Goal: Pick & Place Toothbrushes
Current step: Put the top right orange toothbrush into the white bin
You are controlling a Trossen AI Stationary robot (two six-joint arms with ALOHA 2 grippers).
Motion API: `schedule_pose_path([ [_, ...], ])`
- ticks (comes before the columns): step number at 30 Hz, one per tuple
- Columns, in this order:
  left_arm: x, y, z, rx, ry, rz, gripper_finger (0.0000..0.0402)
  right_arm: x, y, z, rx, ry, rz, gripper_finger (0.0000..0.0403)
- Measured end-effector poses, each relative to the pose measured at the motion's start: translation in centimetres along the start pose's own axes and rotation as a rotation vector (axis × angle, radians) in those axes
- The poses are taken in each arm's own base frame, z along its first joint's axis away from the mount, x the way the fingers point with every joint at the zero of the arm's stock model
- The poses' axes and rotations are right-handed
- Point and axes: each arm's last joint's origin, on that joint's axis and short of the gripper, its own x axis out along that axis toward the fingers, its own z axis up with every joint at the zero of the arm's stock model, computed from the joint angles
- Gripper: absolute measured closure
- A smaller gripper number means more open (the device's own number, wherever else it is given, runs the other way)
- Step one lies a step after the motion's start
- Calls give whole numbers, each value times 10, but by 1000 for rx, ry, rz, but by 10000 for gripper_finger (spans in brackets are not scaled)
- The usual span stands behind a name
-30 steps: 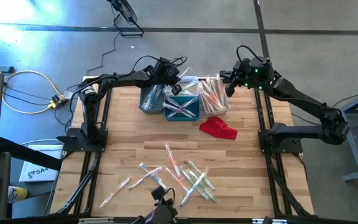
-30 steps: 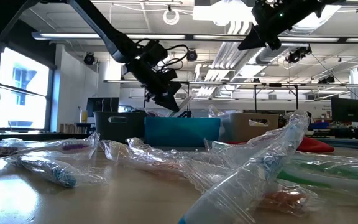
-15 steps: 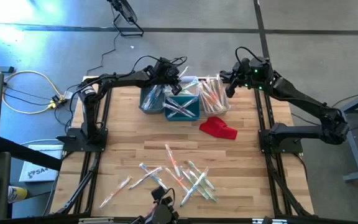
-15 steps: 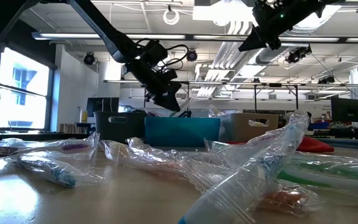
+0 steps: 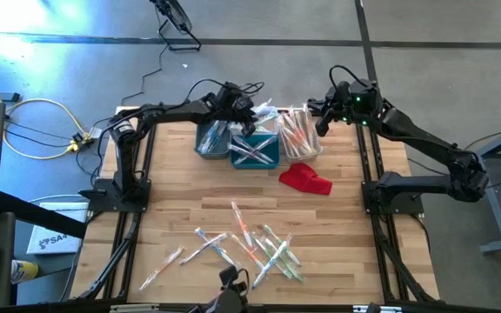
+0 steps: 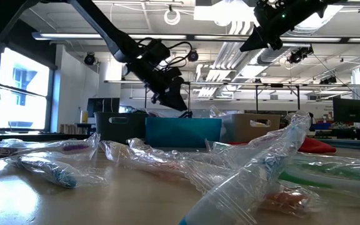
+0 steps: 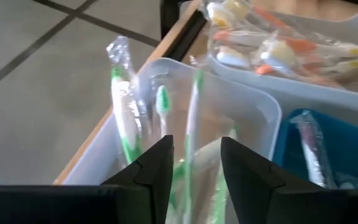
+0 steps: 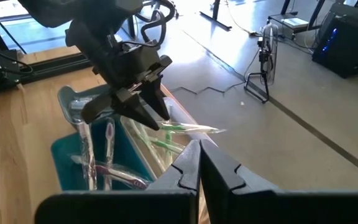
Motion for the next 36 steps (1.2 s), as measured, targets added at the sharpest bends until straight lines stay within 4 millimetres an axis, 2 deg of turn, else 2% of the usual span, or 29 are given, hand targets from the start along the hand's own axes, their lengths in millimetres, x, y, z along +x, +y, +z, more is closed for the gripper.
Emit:
schedule_pose_path([
  [10, 1, -8, 1, 10, -3, -14, 270, 0, 0, 0, 3, 0, 0, 401],
  [18, 1, -8, 1, -69, -3, -13, 270, 0, 0, -1, -3, 9, 0, 401],
  [29, 2, -20, 7, -99, -18, -23, 271, 0, 1, -7, 15, 68, 5, 401],
  [32, 1, -27, 14, -88, -29, -40, 283, 0, 1, -7, 17, 68, 8, 401],
  [36, 0, -39, 24, -66, -58, -65, 326, 0, 1, -7, 58, 72, 7, 401],
])
